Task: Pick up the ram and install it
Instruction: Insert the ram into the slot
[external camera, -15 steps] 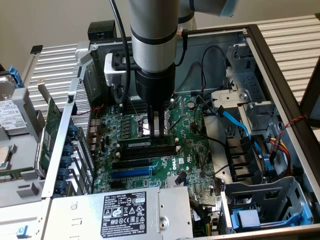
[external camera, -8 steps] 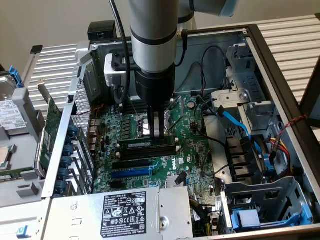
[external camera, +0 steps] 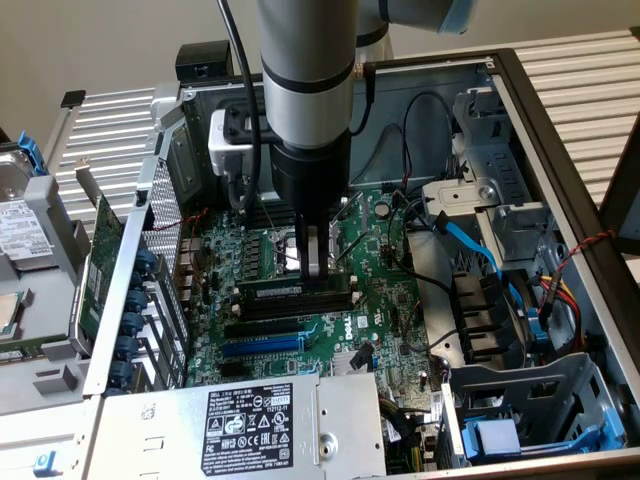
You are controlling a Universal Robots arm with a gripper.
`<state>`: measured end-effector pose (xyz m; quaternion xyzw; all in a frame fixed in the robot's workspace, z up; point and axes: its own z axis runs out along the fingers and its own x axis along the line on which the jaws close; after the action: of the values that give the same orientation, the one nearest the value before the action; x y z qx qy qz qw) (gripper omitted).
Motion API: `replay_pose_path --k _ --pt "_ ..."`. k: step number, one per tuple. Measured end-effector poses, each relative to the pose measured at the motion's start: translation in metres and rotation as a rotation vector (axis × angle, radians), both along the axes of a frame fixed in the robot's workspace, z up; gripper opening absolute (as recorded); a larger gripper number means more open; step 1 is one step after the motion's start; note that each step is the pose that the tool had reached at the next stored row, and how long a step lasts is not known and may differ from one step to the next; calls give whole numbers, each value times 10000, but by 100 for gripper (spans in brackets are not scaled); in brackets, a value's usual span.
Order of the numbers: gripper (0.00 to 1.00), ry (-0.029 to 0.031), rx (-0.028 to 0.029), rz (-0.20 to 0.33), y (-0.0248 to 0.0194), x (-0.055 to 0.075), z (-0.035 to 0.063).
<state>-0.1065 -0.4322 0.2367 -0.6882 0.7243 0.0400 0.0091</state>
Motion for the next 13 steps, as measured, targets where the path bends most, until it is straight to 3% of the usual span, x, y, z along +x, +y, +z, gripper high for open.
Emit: replay_pose_path --k 13 --pt "12 -12 -1 -1 -2 -6 -27"
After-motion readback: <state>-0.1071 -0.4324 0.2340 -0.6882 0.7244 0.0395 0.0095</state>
